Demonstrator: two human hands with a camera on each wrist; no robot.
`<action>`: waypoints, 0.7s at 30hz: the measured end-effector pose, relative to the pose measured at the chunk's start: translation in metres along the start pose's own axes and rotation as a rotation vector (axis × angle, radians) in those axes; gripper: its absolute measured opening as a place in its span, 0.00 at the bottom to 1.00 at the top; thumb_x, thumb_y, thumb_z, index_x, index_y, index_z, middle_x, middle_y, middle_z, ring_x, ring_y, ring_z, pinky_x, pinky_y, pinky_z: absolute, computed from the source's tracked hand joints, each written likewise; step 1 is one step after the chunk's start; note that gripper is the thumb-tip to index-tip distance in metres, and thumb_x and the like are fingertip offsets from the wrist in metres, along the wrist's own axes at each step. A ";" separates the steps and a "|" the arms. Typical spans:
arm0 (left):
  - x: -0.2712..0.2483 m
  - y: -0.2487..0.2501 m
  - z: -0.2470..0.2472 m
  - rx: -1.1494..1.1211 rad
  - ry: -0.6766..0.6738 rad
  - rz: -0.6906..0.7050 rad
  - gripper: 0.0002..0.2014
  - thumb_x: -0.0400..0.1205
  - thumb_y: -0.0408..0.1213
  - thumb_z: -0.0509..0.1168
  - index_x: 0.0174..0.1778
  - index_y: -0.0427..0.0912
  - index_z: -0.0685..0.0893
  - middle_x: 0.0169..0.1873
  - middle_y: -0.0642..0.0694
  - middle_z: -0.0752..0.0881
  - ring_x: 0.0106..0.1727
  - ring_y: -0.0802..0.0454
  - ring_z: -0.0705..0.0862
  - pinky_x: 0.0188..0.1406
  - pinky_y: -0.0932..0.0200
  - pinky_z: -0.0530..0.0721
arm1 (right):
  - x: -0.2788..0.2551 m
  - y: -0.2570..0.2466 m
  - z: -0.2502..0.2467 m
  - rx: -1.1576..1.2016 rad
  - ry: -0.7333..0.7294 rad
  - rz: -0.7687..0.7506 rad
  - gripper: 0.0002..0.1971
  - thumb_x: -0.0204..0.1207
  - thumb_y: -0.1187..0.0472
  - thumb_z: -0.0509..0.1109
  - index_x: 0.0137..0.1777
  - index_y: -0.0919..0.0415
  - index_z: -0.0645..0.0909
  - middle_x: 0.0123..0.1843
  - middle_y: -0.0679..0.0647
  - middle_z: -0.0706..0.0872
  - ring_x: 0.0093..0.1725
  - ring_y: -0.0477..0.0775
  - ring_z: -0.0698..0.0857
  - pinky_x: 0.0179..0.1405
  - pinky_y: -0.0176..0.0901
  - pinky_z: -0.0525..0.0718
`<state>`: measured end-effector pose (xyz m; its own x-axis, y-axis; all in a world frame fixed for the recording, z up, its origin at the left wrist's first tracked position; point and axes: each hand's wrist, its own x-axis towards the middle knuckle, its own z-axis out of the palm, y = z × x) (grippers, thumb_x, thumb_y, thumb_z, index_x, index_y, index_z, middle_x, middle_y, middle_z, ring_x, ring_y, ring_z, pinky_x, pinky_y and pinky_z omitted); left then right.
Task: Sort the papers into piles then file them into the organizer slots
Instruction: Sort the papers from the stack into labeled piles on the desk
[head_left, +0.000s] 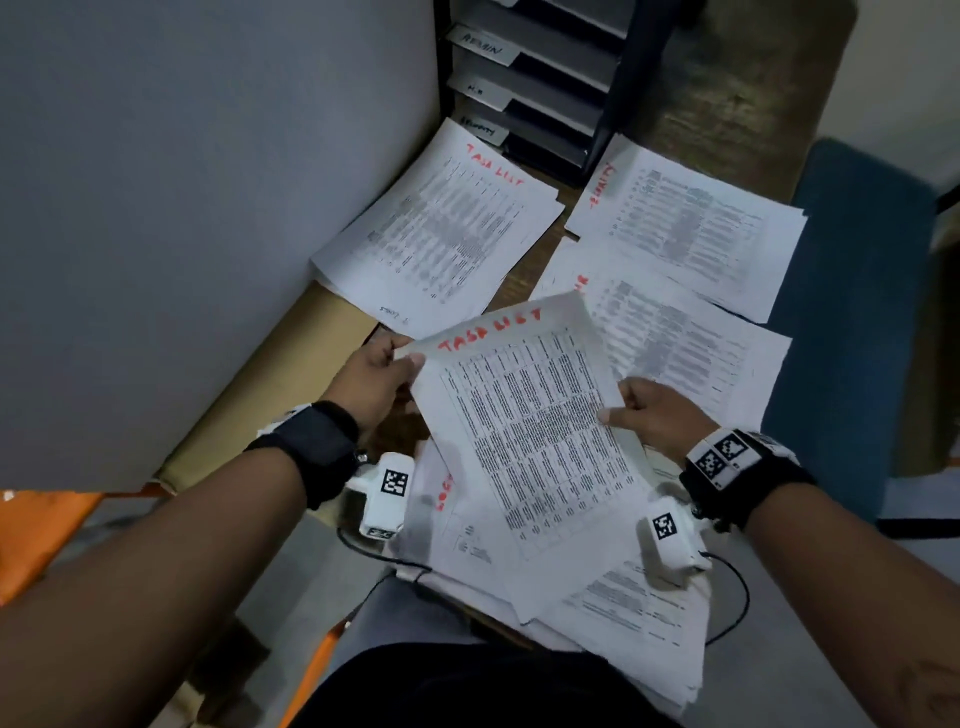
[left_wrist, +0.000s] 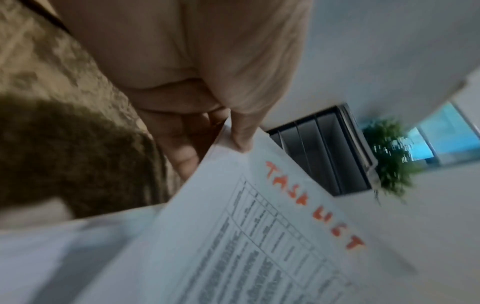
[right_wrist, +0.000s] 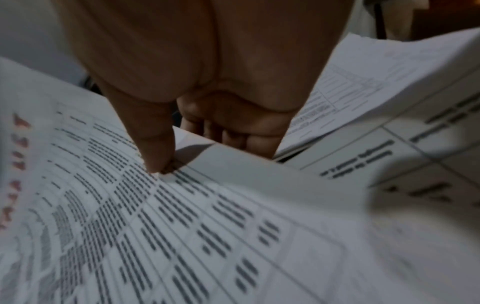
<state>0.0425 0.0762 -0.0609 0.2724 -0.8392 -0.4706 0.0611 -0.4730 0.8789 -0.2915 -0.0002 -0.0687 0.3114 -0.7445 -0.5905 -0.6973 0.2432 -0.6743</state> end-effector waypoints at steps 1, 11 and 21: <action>0.005 0.002 0.003 -0.112 0.040 -0.013 0.04 0.86 0.31 0.64 0.46 0.41 0.80 0.36 0.40 0.85 0.29 0.49 0.82 0.22 0.61 0.80 | 0.003 0.004 0.000 0.028 -0.036 -0.007 0.16 0.73 0.47 0.76 0.47 0.60 0.80 0.38 0.51 0.84 0.40 0.53 0.81 0.46 0.49 0.75; 0.012 0.017 0.026 0.423 -0.199 -0.017 0.16 0.86 0.36 0.65 0.33 0.44 0.70 0.20 0.57 0.73 0.23 0.57 0.70 0.19 0.67 0.67 | 0.033 -0.031 0.024 0.630 0.157 0.150 0.17 0.83 0.66 0.66 0.71 0.57 0.78 0.60 0.58 0.88 0.57 0.62 0.88 0.62 0.63 0.83; 0.073 0.043 -0.030 0.441 0.256 0.309 0.25 0.80 0.43 0.73 0.70 0.45 0.73 0.63 0.45 0.77 0.63 0.52 0.80 0.65 0.51 0.79 | 0.122 -0.118 0.044 0.574 0.172 0.141 0.27 0.81 0.73 0.64 0.79 0.61 0.68 0.74 0.55 0.78 0.69 0.61 0.80 0.69 0.53 0.80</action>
<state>0.0936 0.0029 -0.0554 0.4399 -0.8905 -0.1167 -0.4478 -0.3301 0.8310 -0.1429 -0.0920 -0.0805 0.1000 -0.7587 -0.6437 -0.2502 0.6070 -0.7543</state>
